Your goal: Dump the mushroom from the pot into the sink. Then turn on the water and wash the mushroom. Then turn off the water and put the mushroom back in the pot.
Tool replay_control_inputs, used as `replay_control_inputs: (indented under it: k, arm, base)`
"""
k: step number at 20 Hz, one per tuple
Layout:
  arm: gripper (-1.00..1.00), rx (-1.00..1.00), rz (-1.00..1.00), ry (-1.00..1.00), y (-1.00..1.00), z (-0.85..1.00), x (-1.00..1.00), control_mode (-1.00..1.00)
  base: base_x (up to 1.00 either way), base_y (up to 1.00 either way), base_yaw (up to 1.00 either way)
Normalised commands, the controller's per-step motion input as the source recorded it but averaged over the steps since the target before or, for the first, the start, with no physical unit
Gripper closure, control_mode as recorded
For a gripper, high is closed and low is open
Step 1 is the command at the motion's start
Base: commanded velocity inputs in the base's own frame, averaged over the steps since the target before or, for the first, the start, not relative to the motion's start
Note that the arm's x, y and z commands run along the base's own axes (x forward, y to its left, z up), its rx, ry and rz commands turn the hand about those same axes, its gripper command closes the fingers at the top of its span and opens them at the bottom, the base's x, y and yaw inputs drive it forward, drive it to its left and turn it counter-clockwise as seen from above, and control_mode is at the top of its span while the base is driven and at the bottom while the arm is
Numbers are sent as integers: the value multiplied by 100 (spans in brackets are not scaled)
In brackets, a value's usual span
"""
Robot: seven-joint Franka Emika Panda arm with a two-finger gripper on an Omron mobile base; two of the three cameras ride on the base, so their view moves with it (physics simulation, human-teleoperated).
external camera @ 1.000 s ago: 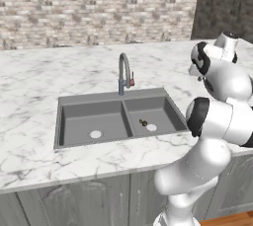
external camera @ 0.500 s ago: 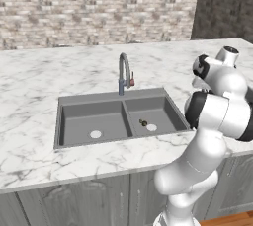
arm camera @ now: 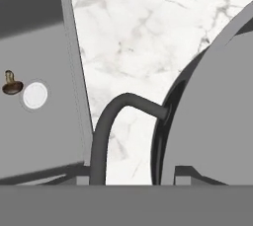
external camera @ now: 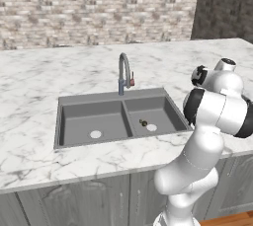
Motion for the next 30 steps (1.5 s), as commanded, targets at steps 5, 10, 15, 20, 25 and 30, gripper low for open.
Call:
replay_control_inputs:
  k: [5, 10, 15, 20, 25, 30]
  arm:
    - [100, 0, 0, 0, 2, -43, -28, -100]
    - [100, 0, 0, 0, 8, -42, -19, -100]
    - [100, 0, 0, 0, 4, -38, 0, -100]
    - [100, -3, 2, 0, 0, -23, 4, -100]
    - [100, -4, 4, 0, 0, -7, 21, -100]
    - [100, -3, 5, 0, 0, 0, 22, -100]
  base:
    - [0, 0, 0]
    - [0, 0, 0]
    - [0, 0, 0]
    - [0, 0, 0]
    - [0, 0, 0]
    - [0, 0, 0]
